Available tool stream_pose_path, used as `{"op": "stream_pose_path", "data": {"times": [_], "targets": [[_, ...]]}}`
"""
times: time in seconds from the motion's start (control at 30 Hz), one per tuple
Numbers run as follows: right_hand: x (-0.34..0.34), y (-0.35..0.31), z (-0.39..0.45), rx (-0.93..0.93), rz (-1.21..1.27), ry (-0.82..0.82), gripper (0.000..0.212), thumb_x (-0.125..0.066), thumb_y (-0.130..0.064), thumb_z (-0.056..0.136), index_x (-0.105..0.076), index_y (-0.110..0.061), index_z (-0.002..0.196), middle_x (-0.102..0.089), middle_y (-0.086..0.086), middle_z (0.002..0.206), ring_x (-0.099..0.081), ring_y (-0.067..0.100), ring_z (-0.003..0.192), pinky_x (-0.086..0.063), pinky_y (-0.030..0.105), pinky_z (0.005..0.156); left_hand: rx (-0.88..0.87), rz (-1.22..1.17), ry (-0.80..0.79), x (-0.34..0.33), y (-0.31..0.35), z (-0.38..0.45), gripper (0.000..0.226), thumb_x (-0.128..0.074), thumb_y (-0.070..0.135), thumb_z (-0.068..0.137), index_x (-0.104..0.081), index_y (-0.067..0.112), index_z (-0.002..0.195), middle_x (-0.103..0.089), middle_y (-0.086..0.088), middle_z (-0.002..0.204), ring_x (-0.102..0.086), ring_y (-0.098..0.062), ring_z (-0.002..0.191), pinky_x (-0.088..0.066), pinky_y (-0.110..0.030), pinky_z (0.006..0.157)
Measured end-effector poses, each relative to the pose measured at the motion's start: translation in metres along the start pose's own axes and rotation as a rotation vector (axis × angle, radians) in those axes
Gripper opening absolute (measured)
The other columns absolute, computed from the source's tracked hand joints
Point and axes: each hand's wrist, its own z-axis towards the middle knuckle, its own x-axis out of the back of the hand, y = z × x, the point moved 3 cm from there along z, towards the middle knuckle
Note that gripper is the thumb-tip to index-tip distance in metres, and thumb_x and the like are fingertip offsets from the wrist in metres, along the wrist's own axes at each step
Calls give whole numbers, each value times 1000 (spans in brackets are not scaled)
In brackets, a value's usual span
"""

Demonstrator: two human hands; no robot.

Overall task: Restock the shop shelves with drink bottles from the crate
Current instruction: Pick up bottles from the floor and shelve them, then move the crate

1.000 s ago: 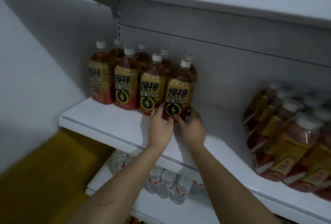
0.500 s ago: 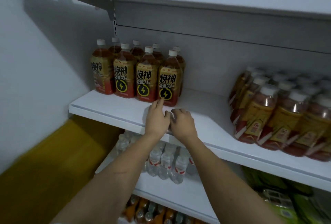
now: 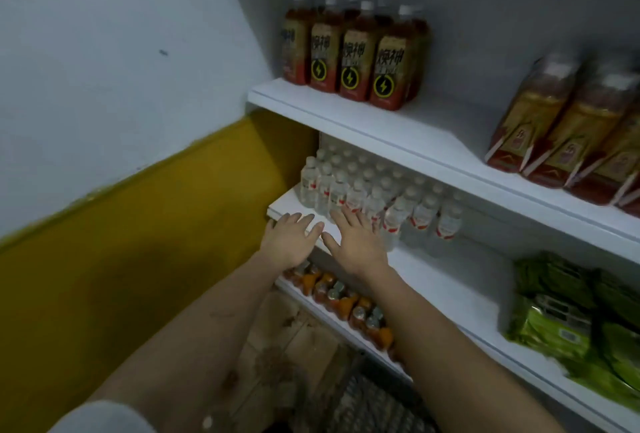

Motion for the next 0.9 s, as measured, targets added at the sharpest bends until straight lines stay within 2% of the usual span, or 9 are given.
{"op": "stream_pose_path", "data": {"times": [0.1,0.27,0.37,0.47,0.6,0.77,0.9], "targets": [[-29,-22,-28,41,-27,-122,61,-28,-57,103,-22,-30,157,-14,-1,167,-12,26,152,-9,54,122,107,61,-160,-14,-38,-48,76,-4,70,93,-26,31,156,-27,-1,163,-23,-28,149,-13,-58,119],[-79,-54,-71,82,-24,-263,63,-26,-61,101,-28,-29,155,-18,-2,166,-17,26,150,-14,54,120,281,-37,-218,-48,-97,-124,68,-11,66,99,-24,30,156,-26,-6,163,-21,-31,149,-10,-57,120],[-115,-79,-92,111,-62,-355,65,-27,-62,100,-24,-30,157,-13,-3,167,-14,26,151,-13,55,120,361,-28,-271,-67,-138,-162,69,-8,66,99,-19,31,157,-21,-6,165,-16,-30,151,-8,-59,120],[-148,-109,-105,115,-74,-450,68,-28,-61,100,-19,-28,158,-12,-2,167,-12,26,151,-10,54,119,453,-77,-247,-69,-173,-200,68,-7,63,101,-18,28,158,-18,-5,166,-10,-29,153,-5,-56,122],[-186,-166,-124,165,-81,-569,71,-30,-59,101,-10,-23,160,-6,3,168,-9,29,153,-12,50,120,525,-124,-208,-73,-216,-256,67,-8,62,101,-20,28,158,-20,-5,166,-11,-28,153,-5,-55,122],[-232,-246,-163,288,-129,-652,68,-28,-60,100,-15,-28,159,-9,0,168,-13,26,152,-17,53,119,628,-176,-194,-91,-274,-327,66,-9,62,101,-21,29,158,-22,-3,165,-14,-27,152,-8,-53,122],[-268,-275,-185,314,-171,-718,68,-30,-59,99,-15,-30,158,-11,-2,167,-12,26,152,-17,56,118,653,-226,-170,-107,-303,-365,64,-12,59,103,-24,28,157,-26,0,164,-15,-25,152,-10,-52,122]]}}
